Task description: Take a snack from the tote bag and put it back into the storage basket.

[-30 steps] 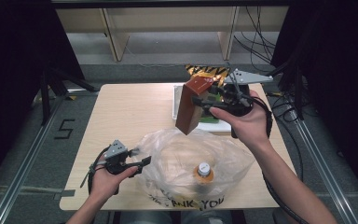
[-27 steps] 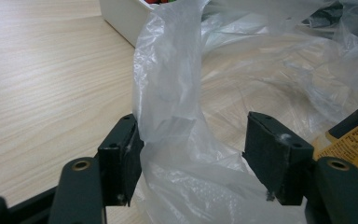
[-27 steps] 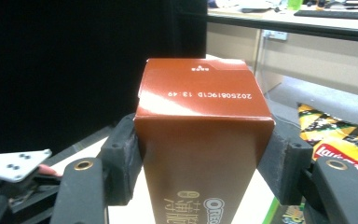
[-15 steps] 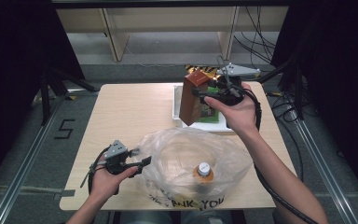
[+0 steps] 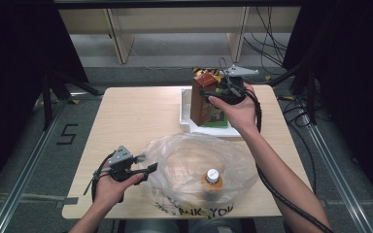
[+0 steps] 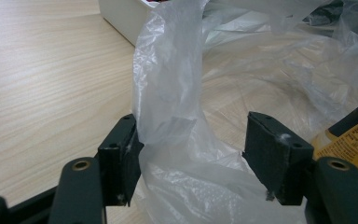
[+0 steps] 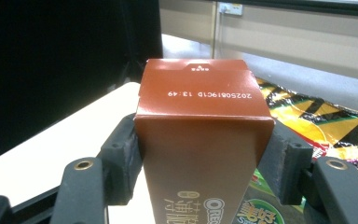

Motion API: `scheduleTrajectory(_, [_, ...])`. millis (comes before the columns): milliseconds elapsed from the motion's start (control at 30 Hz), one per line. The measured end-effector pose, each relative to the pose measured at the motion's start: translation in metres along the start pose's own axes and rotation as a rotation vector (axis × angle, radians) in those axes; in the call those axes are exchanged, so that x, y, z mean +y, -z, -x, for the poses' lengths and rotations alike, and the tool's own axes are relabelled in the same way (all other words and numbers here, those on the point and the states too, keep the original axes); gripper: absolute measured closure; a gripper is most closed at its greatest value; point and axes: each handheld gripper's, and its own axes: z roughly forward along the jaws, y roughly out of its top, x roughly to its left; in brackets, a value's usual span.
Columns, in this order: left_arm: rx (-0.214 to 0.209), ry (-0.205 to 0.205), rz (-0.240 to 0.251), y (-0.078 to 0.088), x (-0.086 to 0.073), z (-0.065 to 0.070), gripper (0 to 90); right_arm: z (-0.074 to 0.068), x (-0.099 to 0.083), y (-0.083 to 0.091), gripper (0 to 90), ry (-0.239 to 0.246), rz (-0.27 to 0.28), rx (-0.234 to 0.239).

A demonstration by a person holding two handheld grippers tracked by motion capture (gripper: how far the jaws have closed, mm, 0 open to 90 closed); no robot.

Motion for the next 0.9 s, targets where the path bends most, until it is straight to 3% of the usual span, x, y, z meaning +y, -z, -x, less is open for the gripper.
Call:
scheduleTrajectory(400, [-0.005, 0.0, 0.003, -0.001, 0.0, 0.001, 37.2, 0.011, -0.012, -0.024, 38.9, -0.005, -0.033, -0.036])
scheduleTrajectory(900, [-0.003, 0.012, -0.001, -0.001, -0.001, 0.001, 37.2, 0.014, -0.026, -0.044, 39.0, -0.02, -0.059, -0.061])
